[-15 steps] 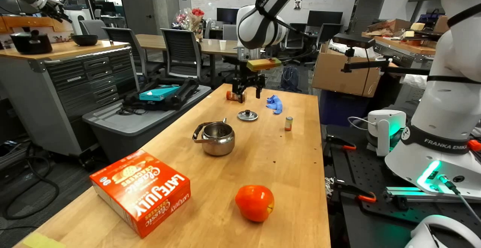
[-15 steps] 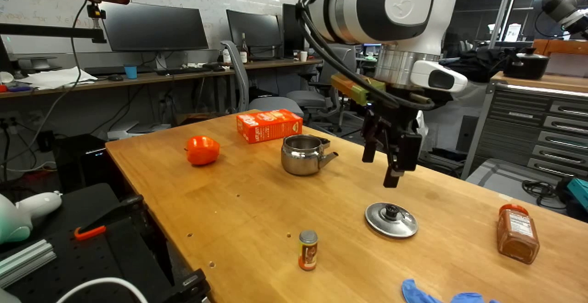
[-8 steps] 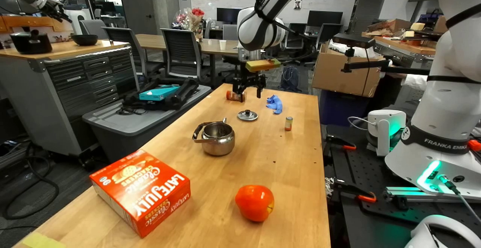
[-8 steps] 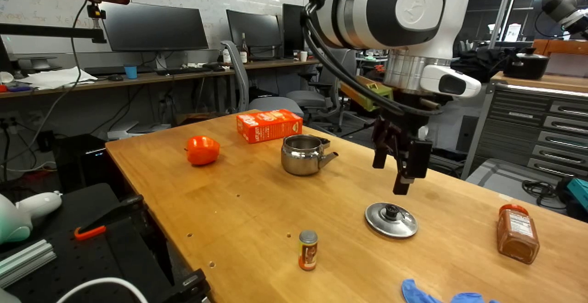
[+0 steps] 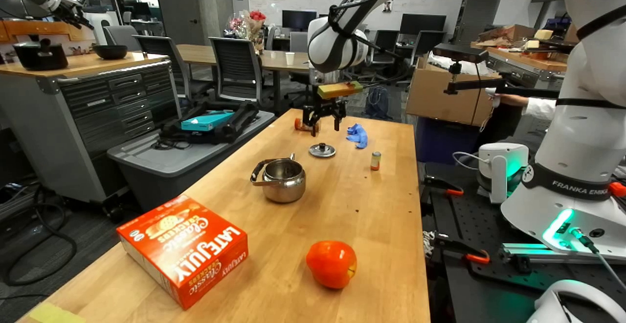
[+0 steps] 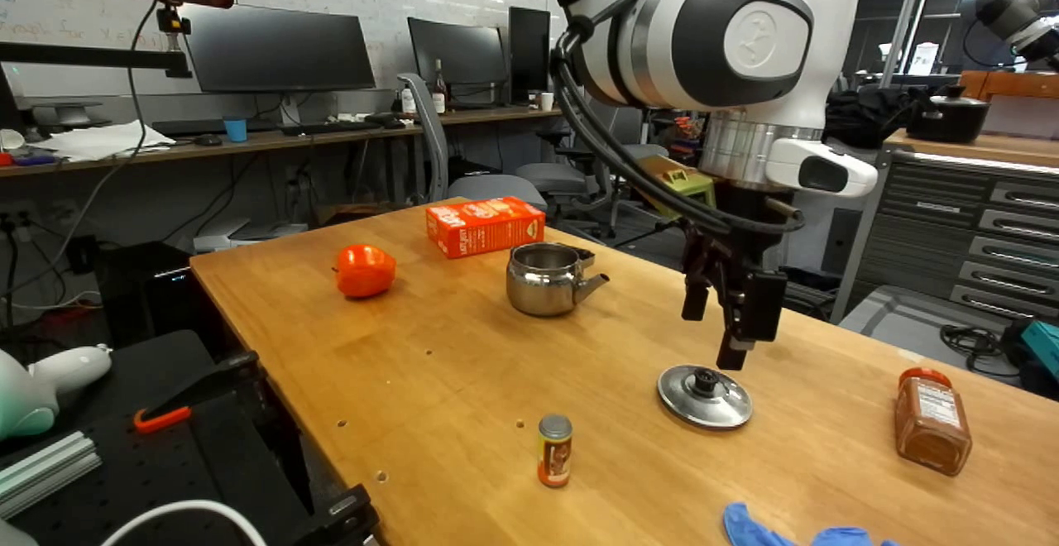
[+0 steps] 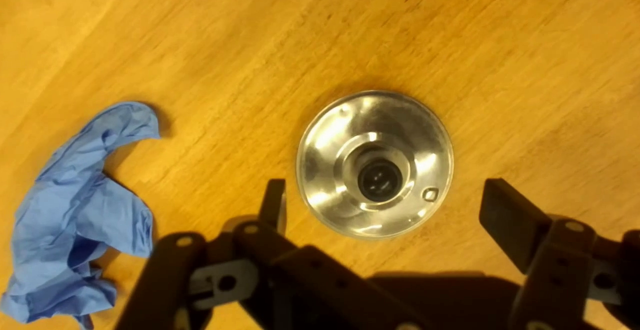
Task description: Put the lid on the teapot
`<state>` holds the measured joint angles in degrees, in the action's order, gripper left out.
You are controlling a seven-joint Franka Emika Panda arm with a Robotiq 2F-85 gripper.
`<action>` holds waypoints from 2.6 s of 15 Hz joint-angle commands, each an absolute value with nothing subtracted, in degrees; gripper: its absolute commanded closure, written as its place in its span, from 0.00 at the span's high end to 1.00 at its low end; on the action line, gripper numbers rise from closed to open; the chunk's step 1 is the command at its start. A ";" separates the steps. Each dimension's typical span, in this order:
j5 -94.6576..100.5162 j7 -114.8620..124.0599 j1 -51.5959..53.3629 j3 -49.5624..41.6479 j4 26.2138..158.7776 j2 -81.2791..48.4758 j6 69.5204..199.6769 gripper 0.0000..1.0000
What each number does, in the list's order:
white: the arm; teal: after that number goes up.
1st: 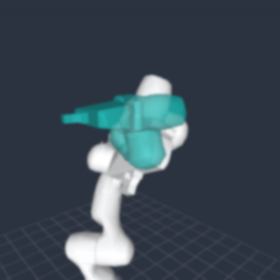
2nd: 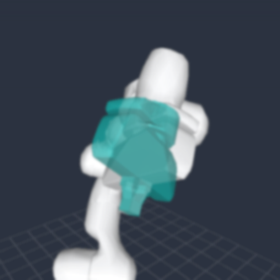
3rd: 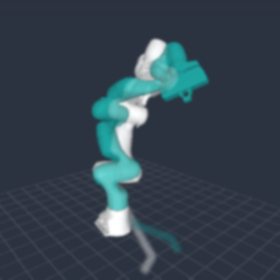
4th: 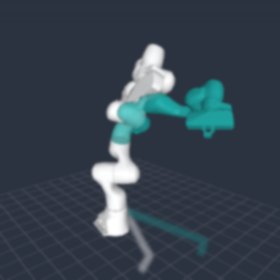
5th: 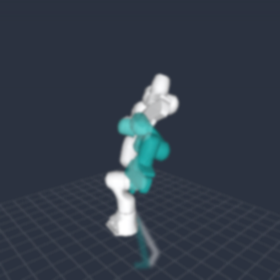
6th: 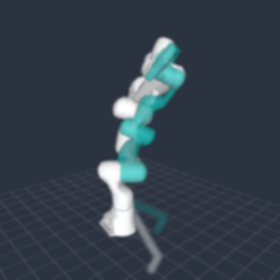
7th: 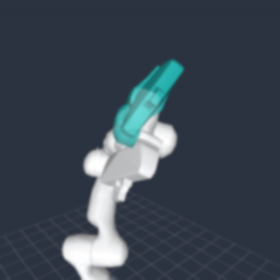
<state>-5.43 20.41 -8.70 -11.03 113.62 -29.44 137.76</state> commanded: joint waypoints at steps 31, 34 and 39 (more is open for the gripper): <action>-7.19 16.52 -9.44 -9.00 108.25 -34.83 136.12 0.07; -6.81 15.14 -9.08 -8.82 110.59 -32.40 137.28 0.07; -5.98 13.92 -8.21 -8.99 114.81 -27.61 138.82 0.07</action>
